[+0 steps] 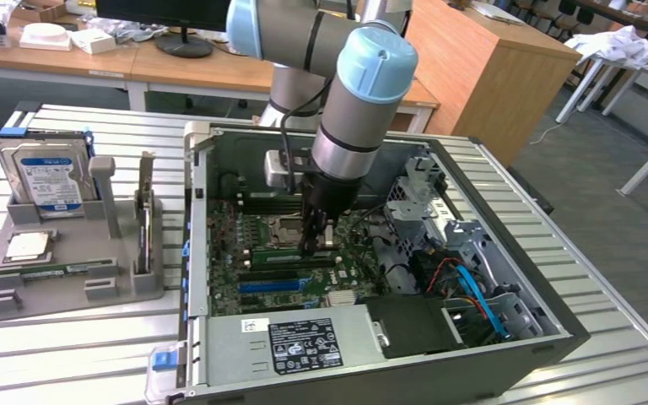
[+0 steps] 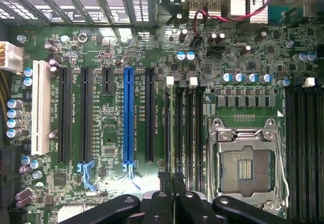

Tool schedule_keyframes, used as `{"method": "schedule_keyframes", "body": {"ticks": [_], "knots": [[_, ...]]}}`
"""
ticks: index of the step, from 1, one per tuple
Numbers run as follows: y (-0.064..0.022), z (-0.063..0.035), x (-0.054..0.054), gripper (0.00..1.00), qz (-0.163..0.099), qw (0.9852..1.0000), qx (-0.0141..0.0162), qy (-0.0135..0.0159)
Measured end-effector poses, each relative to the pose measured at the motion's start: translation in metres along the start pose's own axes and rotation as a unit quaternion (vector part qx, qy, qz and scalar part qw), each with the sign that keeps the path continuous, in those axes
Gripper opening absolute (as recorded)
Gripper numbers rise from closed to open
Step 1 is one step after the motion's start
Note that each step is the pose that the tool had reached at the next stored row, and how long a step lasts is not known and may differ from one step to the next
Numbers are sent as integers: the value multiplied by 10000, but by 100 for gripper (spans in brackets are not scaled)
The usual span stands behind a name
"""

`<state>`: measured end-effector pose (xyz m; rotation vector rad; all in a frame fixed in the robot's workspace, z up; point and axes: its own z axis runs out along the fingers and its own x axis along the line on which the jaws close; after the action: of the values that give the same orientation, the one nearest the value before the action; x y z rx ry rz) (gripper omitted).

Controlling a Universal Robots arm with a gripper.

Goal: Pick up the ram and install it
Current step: 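Insert the ram into the slot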

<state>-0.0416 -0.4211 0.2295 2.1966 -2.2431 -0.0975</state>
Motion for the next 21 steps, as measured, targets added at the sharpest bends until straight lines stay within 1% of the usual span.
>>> {"method": "schedule_keyframes", "body": {"ticks": [8,14,21], "knots": [[7,8,5,12,0,10000,-1,-31],[6,22,5,12,-2,10000,-2,-67],[8,33,19,12,-3,10000,-2,-71]]}}
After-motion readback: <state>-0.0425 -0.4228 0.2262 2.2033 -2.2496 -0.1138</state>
